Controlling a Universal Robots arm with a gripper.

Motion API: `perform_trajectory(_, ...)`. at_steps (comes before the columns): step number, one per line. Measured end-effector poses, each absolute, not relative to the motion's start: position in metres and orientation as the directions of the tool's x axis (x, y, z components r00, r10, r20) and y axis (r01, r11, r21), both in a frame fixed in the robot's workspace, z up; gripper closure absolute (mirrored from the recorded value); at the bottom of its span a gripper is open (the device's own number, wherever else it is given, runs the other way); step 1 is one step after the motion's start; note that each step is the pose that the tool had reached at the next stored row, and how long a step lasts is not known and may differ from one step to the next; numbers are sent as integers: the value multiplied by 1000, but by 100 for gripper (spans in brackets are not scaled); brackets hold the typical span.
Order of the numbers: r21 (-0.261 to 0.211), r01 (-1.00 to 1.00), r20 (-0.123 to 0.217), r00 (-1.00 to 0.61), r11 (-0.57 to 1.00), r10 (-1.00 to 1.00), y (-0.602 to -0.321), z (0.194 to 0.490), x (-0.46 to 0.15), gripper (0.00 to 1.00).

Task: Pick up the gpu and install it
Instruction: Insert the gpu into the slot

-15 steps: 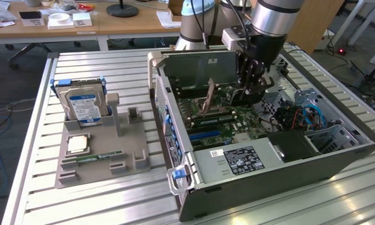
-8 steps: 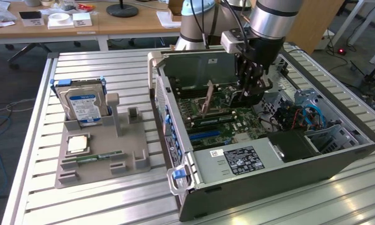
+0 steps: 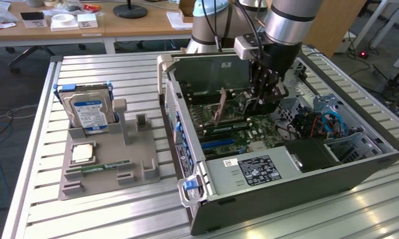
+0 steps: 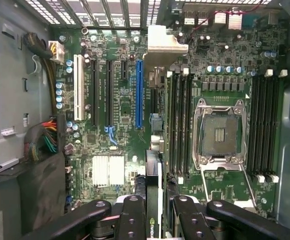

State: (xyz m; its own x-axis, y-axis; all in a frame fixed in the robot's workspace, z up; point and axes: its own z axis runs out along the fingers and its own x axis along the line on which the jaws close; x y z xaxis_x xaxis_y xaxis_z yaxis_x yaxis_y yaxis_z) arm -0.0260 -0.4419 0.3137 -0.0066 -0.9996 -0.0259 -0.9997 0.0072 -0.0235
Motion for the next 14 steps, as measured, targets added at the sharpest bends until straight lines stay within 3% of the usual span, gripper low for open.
perform_trajectory(14, -24, -1000, -26, -7, 7, -1000, -449, 307, -32, 74)
